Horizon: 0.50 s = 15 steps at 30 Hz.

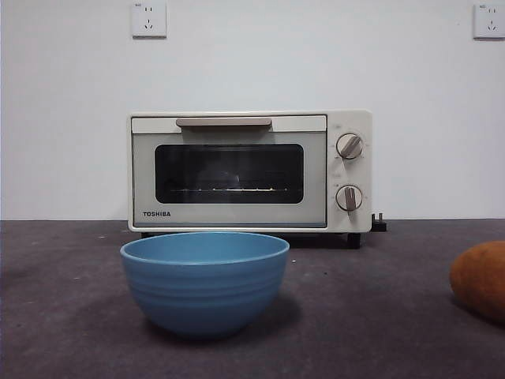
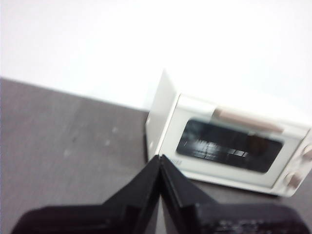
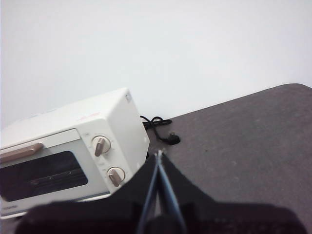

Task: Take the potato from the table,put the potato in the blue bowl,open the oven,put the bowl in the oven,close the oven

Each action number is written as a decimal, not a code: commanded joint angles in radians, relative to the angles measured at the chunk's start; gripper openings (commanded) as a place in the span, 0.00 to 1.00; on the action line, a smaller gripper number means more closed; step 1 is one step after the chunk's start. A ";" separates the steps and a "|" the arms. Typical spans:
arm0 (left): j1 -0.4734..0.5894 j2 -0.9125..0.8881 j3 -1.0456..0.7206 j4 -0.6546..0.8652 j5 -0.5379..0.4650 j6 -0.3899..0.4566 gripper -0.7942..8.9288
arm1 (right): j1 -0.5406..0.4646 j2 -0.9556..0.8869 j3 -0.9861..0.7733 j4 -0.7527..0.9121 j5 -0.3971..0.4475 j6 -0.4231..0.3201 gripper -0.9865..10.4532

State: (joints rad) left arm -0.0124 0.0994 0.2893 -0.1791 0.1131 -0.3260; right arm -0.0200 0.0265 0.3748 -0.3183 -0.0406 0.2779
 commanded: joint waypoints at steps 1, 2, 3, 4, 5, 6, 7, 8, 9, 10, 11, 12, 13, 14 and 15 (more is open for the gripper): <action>0.000 0.036 0.063 -0.016 0.028 -0.014 0.08 | 0.001 0.034 0.082 -0.103 -0.013 0.009 0.08; 0.000 0.055 0.092 -0.038 0.029 -0.014 0.08 | 0.001 0.052 0.116 -0.153 -0.016 0.007 0.08; 0.000 0.073 0.116 -0.057 0.029 -0.014 0.08 | 0.001 0.070 0.146 -0.194 -0.017 0.007 0.08; 0.000 0.098 0.146 -0.081 0.029 -0.014 0.08 | 0.001 0.092 0.182 -0.240 -0.024 0.007 0.08; 0.000 0.121 0.171 -0.101 0.030 -0.014 0.08 | 0.001 0.112 0.211 -0.274 -0.034 0.007 0.08; 0.000 0.147 0.200 -0.124 0.034 -0.014 0.08 | 0.001 0.137 0.244 -0.311 -0.044 0.006 0.08; 0.000 0.177 0.229 -0.144 0.044 -0.014 0.08 | 0.001 0.163 0.277 -0.343 -0.056 0.006 0.08; 0.000 0.204 0.252 -0.159 0.053 -0.014 0.08 | 0.001 0.185 0.305 -0.369 -0.068 0.001 0.08; 0.000 0.237 0.280 -0.177 0.063 -0.014 0.08 | 0.001 0.211 0.336 -0.394 -0.083 -0.018 0.08; 0.000 0.272 0.309 -0.195 0.079 -0.013 0.08 | 0.001 0.238 0.366 -0.414 -0.099 -0.038 0.08; 0.000 0.303 0.333 -0.209 0.090 -0.013 0.08 | 0.001 0.260 0.388 -0.424 -0.111 -0.053 0.08; 0.000 0.340 0.361 -0.227 0.109 -0.011 0.08 | 0.001 0.285 0.412 -0.429 -0.122 -0.061 0.08; 0.000 0.376 0.389 -0.246 0.129 -0.011 0.08 | 0.001 0.309 0.434 -0.431 -0.126 -0.061 0.08; 0.000 0.407 0.413 -0.261 0.144 -0.011 0.08 | 0.001 0.328 0.452 -0.430 -0.123 -0.061 0.08; 0.000 0.442 0.441 -0.280 0.163 -0.011 0.08 | 0.001 0.349 0.470 -0.430 -0.121 -0.060 0.08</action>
State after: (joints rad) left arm -0.0124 0.5179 0.7151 -0.4515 0.2615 -0.3347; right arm -0.0200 0.3679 0.8383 -0.7509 -0.1612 0.2344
